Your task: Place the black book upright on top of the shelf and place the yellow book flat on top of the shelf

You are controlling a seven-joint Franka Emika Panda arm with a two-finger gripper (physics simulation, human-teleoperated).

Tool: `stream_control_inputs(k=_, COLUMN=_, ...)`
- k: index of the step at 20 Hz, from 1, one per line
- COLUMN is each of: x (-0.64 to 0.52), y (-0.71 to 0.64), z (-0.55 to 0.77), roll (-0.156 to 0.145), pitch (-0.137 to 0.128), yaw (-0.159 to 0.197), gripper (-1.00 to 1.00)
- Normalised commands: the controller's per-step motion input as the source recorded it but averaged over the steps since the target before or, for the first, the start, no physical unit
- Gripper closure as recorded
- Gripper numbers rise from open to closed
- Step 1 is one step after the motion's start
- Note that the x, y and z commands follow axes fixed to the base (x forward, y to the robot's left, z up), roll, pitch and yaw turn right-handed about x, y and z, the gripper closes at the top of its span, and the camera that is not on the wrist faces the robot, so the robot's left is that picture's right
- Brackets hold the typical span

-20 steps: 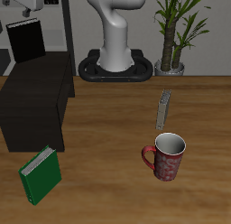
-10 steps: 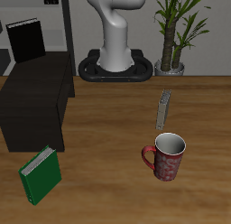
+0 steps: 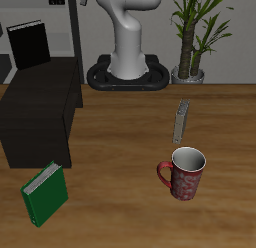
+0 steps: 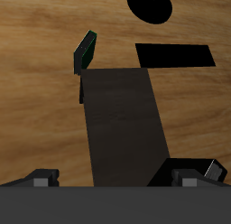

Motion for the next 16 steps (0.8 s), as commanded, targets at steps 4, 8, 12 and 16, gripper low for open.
stream_control_inputs(k=4, x=0.24, y=0.59, z=-0.21, roll=-0.032, pitch=0.022, yaw=0.071, gripper=-1.00)
stream_control_inputs(k=8, x=0.38, y=0.93, z=-0.48, roll=0.070, pitch=0.061, yaw=0.067, gripper=-1.00)
stream_control_inputs(k=12, x=0.24, y=0.78, z=-0.32, roll=0.012, pitch=-0.023, yaw=0.016, gripper=-1.00)
stream_control_inputs(k=16, x=0.38, y=0.64, z=-0.31, roll=-0.042, pitch=-0.040, yaw=0.026, gripper=-1.00)
